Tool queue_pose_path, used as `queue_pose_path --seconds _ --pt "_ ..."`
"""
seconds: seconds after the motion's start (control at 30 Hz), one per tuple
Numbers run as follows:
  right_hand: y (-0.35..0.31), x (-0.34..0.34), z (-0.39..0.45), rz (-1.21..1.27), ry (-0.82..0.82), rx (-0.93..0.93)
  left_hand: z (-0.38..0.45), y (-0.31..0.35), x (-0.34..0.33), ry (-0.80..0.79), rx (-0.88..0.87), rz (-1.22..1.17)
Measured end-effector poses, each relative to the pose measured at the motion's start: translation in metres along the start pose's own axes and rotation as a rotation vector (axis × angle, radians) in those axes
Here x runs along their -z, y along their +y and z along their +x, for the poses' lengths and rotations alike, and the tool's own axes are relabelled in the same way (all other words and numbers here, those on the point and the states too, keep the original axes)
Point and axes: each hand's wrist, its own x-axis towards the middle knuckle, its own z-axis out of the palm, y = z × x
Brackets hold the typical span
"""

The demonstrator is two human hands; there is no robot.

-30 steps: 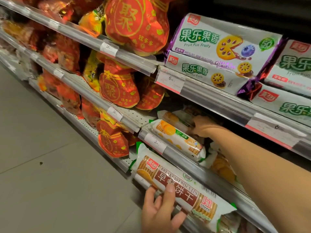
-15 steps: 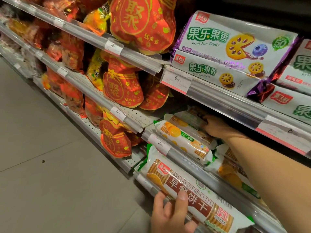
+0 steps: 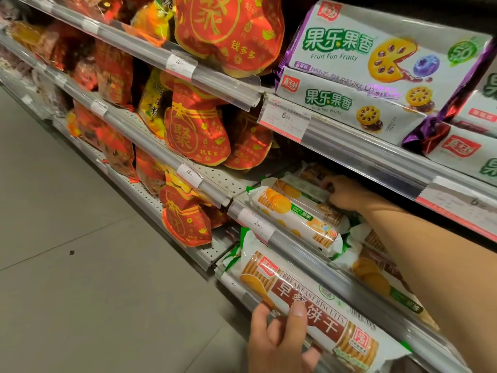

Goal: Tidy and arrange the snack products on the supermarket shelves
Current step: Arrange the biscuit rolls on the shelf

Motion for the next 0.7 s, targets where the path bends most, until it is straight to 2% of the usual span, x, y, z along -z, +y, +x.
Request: queue_pose_path --seconds 0.07,0.13,0.3,0.53,0.7 --pt "-0.002 0.004 -0.006 0.030 -0.006 0.013 -0.003 0.008 -0.005 -0.074 0.053 0.119" --pt "-0.002 0.005 -0.016 0.061 -0.015 0.021 -0.004 0.014 -0.011 -0.090 0.078 0.121" --pt "-0.002 0.000 -0.027 0.039 -0.023 0.048 -0.004 0.017 -0.016 0.003 0.131 0.133" --pt "-0.007 0.005 -0.037 -0.039 -0.035 0.117 -0.003 0.017 -0.006 -0.021 0.084 0.101" --pt "-0.030 0.007 -0.085 -0.017 0.239 0.396 0.004 0.019 0.004 0.012 0.041 0.106"
